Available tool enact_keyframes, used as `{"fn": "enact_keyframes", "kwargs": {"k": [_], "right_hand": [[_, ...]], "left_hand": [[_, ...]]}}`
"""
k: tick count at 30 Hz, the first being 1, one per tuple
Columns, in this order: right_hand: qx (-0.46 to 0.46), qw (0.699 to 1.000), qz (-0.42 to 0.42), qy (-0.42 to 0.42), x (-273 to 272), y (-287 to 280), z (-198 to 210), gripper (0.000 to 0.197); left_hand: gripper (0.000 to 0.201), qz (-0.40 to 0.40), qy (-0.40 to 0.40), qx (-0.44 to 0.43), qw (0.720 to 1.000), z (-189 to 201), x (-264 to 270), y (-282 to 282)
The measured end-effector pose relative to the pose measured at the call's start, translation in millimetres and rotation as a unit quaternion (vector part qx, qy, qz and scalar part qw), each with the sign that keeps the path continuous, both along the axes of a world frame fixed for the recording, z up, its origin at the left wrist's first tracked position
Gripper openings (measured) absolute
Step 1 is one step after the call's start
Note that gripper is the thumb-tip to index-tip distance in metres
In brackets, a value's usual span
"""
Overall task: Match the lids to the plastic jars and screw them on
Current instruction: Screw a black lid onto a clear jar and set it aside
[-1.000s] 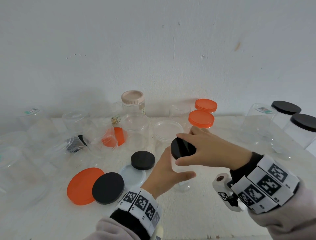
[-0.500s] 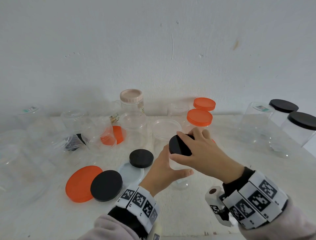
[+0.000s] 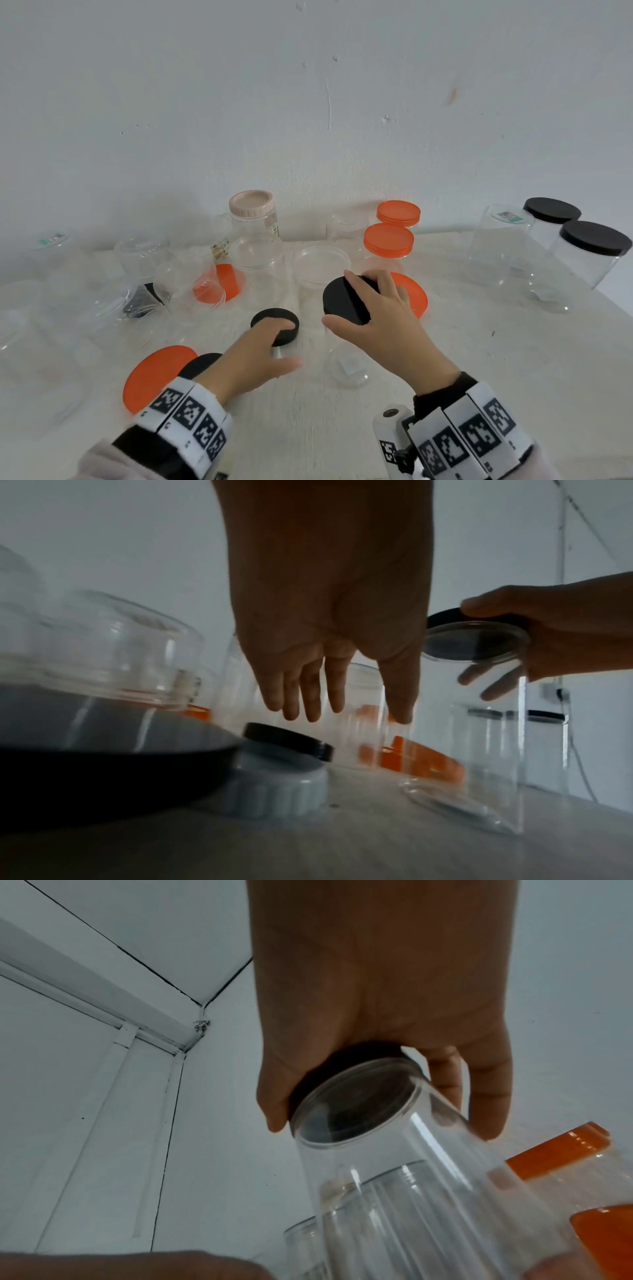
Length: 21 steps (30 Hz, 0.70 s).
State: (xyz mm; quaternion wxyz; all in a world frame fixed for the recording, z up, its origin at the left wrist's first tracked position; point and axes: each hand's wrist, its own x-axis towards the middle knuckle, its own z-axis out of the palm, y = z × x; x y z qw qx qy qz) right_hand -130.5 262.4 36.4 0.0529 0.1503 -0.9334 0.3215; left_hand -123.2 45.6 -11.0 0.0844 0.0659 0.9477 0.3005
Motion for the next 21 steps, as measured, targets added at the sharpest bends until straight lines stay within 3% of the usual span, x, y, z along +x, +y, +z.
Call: {"fn": "enact_keyframes", "kwargs": {"k": [8, 14, 17, 21], "right_hand": [[-0.014, 0.999, -0.019, 0.025, 3, 0, -6, 0.080], [-0.083, 0.997, -0.004, 0.009, 8, 26, -5, 0.078], [-0.141, 0.988, -0.057, 0.027, 3, 57, -1, 0.073], [-0.136, 0.974, -0.165, 0.073, -21, 110, 5, 0.067]], "left_hand": [[0.069, 0.042, -0.053, -0.118, 0.991, -11, 18, -64], [0.071, 0.062, -0.059, -0.126, 0.988, -21, 23, -76], [0.073, 0.067, -0.055, -0.131, 0.988, -24, 23, -78], [0.075, 0.075, -0.058, -0.130, 0.987, -26, 20, -78]]}}
